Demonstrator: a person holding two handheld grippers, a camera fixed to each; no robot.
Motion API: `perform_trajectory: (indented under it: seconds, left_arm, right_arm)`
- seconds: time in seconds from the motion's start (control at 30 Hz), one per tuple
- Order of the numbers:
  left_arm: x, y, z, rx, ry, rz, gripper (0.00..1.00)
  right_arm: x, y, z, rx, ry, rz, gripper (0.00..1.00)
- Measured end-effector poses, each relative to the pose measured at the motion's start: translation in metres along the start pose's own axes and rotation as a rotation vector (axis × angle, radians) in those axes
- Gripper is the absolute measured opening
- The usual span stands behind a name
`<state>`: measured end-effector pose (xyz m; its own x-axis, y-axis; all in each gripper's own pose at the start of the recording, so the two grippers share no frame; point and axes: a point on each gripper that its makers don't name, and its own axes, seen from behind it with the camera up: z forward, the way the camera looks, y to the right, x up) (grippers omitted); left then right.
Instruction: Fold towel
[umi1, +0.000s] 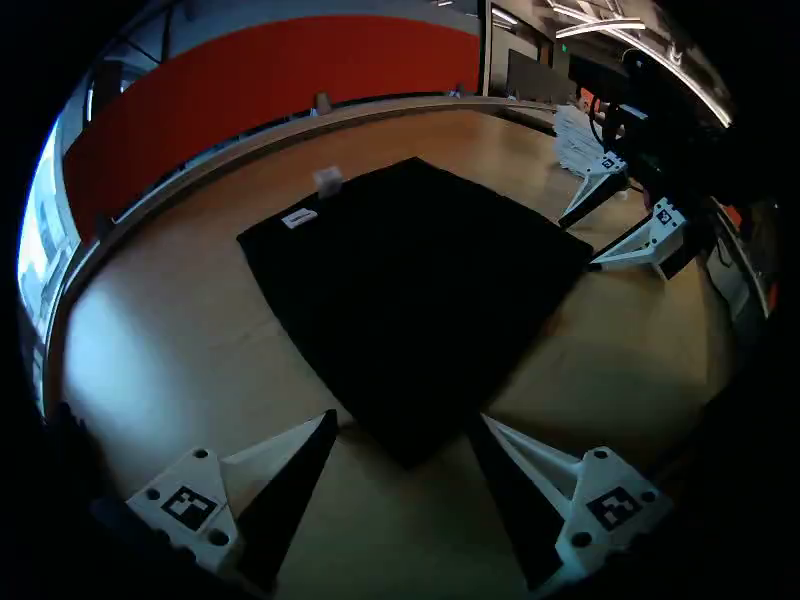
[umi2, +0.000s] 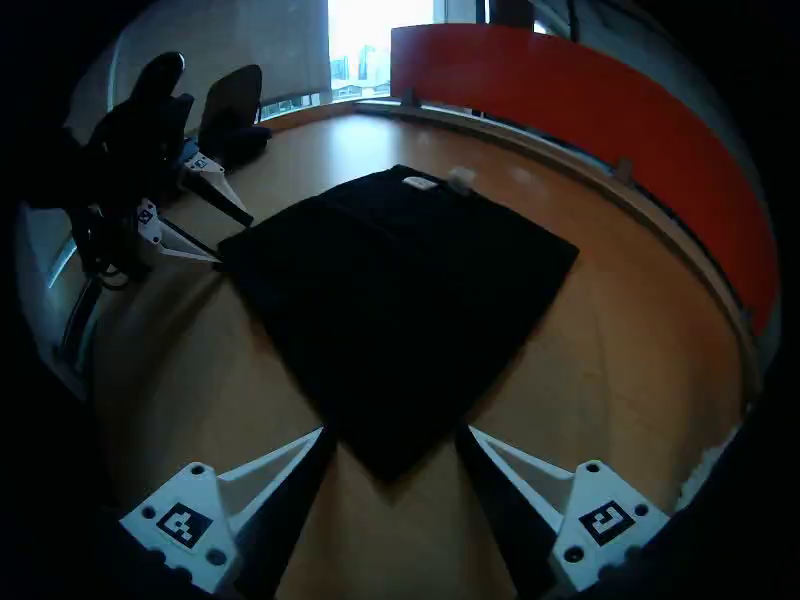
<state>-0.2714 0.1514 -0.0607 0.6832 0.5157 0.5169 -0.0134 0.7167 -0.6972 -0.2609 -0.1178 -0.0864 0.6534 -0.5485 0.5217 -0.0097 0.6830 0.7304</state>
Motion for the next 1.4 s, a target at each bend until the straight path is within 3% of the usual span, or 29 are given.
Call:
perform_trajectory:
  seconds: [0.27,0.53,0.83,1.03,1.17,1.4]
  left_arm:
    - [0.0,0.003,0.001,-0.005,0.002,0.005,0.88]
    - [-0.001,0.007,0.001,-0.012,-0.007,0.009,0.76]
    - [0.001,0.01,0.001,-0.016,-0.019,0.008,0.66]
    - [0.003,0.011,0.002,-0.014,-0.027,0.006,0.45]
    - [0.005,0.012,0.004,-0.008,-0.028,0.002,0.18]
    - [0.008,0.013,0.004,0.006,-0.034,-0.009,0.12]
  right_arm:
    - [0.0,-0.002,-0.002,0.01,0.002,-0.007,0.82]
    - [0.001,0.0,-0.001,0.011,0.0,-0.003,0.66]
    - [0.001,0.003,-0.001,0.007,-0.002,0.008,0.35]
    - [0.001,0.003,0.0,0.007,-0.003,0.01,0.31]
    - [0.001,0.002,0.001,0.011,-0.003,0.012,0.27]
    - [0.003,-0.003,0.0,0.021,-0.003,0.012,0.16]
